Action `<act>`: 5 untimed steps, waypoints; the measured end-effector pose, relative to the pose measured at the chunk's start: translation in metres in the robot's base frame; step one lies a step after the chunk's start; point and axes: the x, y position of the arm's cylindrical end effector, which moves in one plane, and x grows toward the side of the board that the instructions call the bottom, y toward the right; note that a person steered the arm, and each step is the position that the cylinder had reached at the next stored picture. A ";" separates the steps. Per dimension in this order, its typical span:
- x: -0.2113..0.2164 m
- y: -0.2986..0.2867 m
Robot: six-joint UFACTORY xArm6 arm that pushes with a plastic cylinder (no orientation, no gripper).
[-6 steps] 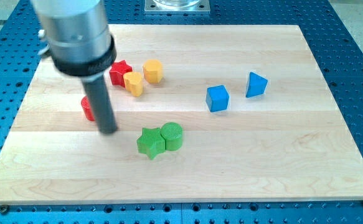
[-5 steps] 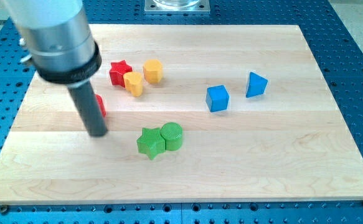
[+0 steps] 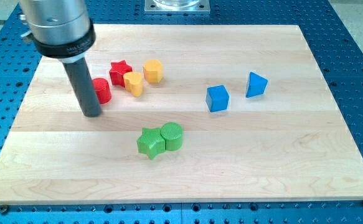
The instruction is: Push red circle into red star
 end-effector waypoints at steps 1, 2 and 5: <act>-0.029 0.020; -0.031 0.013; -0.058 0.025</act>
